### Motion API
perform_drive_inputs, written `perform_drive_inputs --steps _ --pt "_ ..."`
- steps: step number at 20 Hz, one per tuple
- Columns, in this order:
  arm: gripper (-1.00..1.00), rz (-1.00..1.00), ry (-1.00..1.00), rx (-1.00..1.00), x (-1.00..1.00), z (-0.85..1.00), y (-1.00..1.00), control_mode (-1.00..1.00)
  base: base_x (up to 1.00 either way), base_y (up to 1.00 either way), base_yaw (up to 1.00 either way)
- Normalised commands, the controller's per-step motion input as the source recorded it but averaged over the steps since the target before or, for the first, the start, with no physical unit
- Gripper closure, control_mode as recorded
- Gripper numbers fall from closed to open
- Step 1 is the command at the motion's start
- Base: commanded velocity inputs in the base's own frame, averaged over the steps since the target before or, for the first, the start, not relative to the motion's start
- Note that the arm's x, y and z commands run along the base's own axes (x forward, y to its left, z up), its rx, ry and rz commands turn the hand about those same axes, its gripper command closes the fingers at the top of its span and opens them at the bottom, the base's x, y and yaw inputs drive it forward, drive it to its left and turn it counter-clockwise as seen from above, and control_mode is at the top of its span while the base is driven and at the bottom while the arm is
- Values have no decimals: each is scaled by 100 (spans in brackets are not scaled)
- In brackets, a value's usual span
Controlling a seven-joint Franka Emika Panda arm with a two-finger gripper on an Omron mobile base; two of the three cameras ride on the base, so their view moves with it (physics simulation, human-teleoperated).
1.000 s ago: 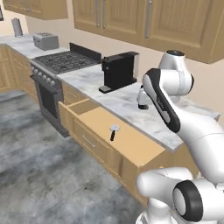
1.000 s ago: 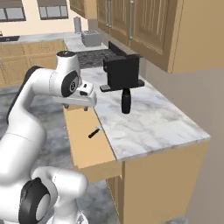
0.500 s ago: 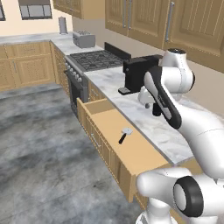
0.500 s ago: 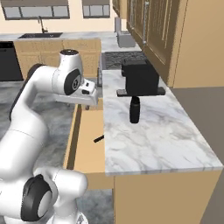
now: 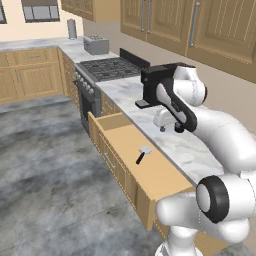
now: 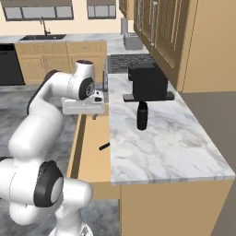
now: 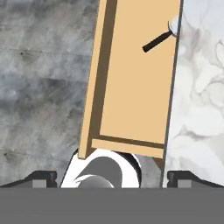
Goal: Pick the pizza cutter from the drawer and place it on the counter.
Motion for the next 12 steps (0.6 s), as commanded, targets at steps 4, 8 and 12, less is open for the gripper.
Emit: perform_drive_inputs --steps 4,8,12 --pt "-100 5 14 -1 49 -61 51 -100 0 0 0" --pt "-100 -2 9 -3 26 -71 72 -100 0 0 0" --pt "-100 -7 7 0 28 -92 48 -100 0 0 0"
